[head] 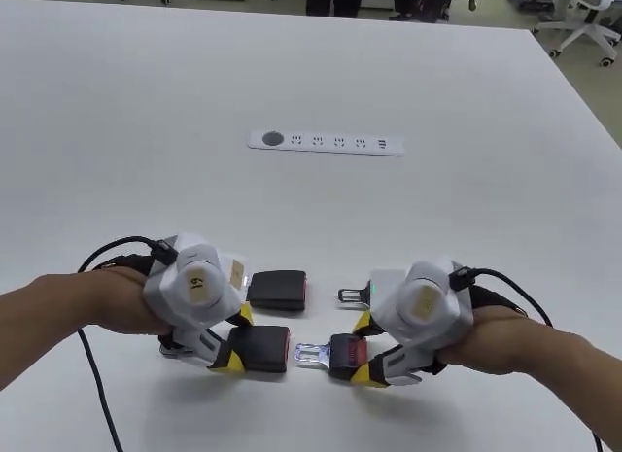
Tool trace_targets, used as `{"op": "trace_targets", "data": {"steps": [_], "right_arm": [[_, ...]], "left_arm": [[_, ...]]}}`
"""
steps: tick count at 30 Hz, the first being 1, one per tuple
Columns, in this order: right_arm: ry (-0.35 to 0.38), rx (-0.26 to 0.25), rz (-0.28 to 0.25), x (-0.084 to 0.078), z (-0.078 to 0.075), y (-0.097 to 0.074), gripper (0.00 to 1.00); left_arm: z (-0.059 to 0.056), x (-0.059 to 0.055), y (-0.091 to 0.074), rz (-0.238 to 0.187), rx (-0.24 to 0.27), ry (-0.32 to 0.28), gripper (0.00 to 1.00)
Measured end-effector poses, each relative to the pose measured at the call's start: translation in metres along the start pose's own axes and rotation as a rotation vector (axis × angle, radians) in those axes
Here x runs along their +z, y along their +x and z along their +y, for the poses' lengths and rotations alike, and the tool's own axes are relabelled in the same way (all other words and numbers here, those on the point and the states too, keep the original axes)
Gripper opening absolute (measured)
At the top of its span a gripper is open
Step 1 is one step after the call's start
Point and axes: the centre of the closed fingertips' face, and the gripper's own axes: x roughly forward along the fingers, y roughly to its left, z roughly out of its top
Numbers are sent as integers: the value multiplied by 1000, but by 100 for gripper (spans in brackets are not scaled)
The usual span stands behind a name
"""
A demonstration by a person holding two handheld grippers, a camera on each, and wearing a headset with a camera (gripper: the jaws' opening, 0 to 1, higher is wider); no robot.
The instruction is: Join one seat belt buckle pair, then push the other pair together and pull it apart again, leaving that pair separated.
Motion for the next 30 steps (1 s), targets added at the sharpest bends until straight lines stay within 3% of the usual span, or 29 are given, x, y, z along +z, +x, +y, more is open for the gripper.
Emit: {"op": "trace_targets", "data": {"steps": [14,30], "right_arm": [[-4,12,14,11,-2,6,29],[-25,13,-1,16,0,9,29]], "left_arm": [[-5,7,-4,2,-1,0,32],[-1,2,-1,-5,-2,-3,32]]}}
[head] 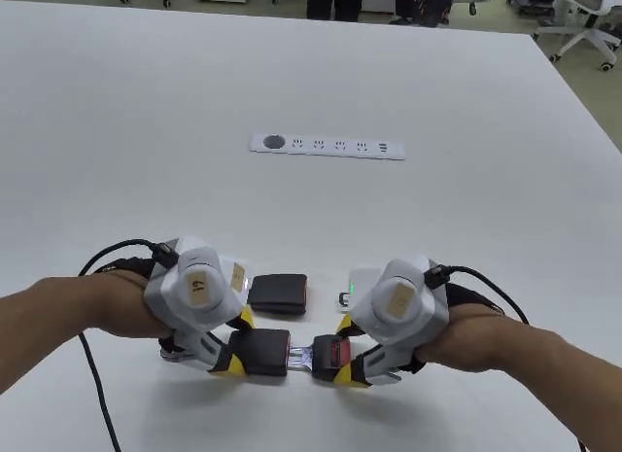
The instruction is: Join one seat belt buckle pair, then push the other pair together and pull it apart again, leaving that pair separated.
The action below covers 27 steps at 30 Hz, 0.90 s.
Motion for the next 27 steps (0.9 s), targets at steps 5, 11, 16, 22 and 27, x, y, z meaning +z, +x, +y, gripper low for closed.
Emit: {"op": "trace_targets", "data": {"steps": [5,11,16,22,27], "right_arm": [[-8,-1,-3,1,1,0,29],[-16,-2,-12,3,0,4,28],[-13,-4,-17,3,0,5,28],[-7,-6,-27,4,-1,4,28],[-5,-8,-32,5,0,4,28]], "left_arm": [[-1,1,0,-3,5,1,32],[1,-1,0,-10,18,-6,32],[1,-2,1,-9,21,-8,31],[2,-3,1,-13,23,-17,31],[2,-2,1,-14,23,-20,31]]}}
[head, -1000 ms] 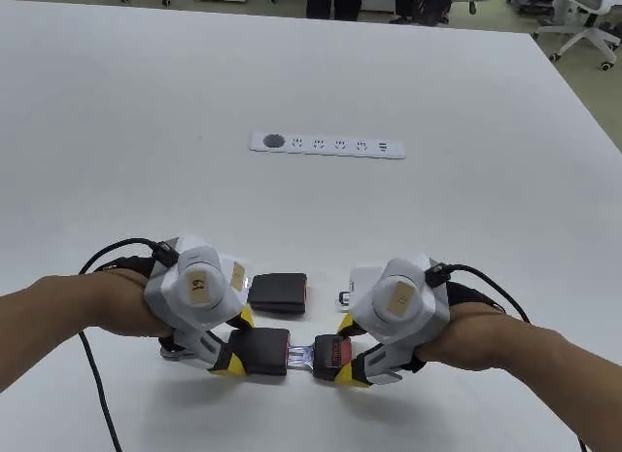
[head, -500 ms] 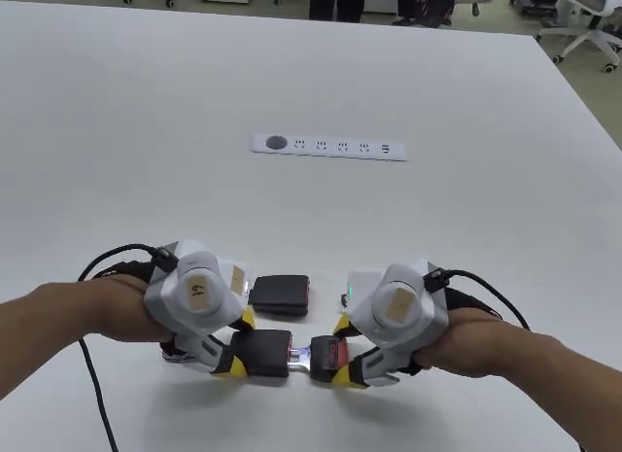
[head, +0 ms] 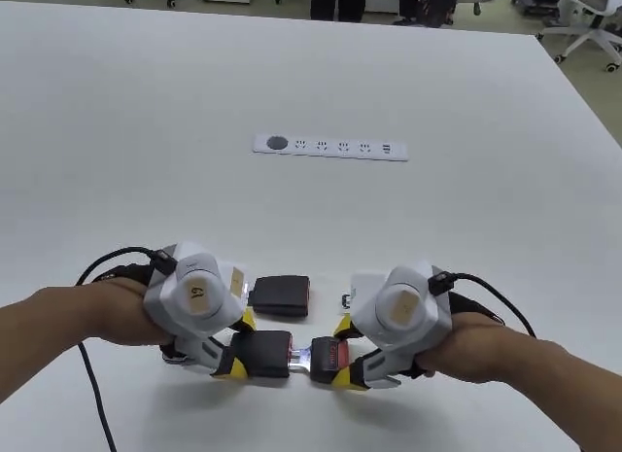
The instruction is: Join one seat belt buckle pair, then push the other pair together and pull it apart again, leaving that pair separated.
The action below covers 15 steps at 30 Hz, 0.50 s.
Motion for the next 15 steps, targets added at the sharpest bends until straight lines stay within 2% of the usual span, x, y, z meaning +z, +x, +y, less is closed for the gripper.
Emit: {"op": "trace_targets", "data": {"steps": [15], "right_arm": [[-5,-8,-10,2,0,0,27]], "left_arm": [[0,0,1,1,2,-5,31]]}}
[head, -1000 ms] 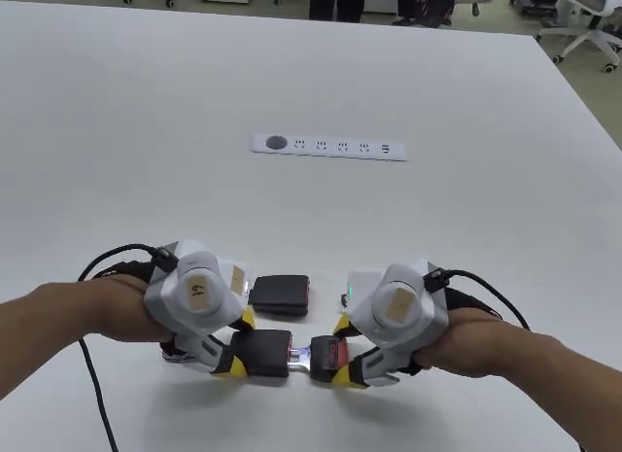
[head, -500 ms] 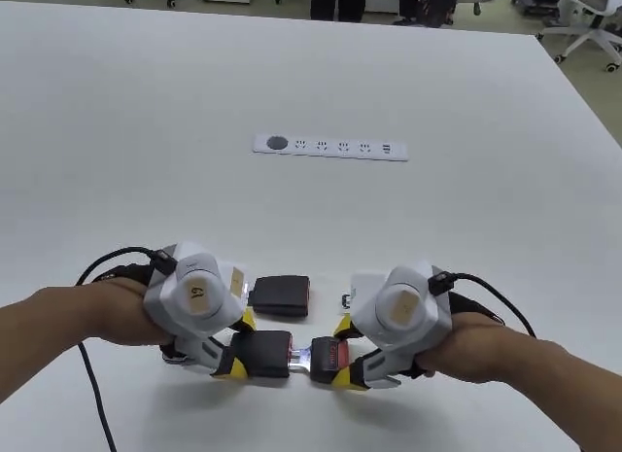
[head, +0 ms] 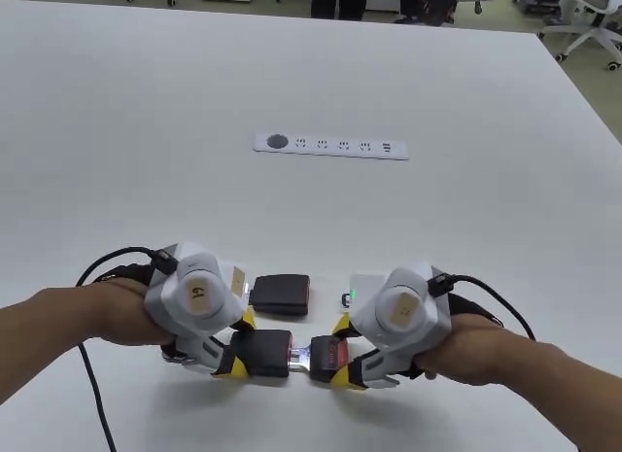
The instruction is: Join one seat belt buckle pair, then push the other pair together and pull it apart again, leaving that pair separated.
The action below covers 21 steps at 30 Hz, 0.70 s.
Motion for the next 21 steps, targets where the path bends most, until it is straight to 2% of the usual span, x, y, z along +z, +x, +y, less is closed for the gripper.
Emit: {"op": "trace_targets", "data": {"steps": [16,21], "right_arm": [[9,0,-1,3,1,1,26],[10,0,-2,4,1,2,26]], "left_arm": [[-4,5,-2,1,-2,-7,31],[-3,3,-1,5,-3,-6,31]]}}
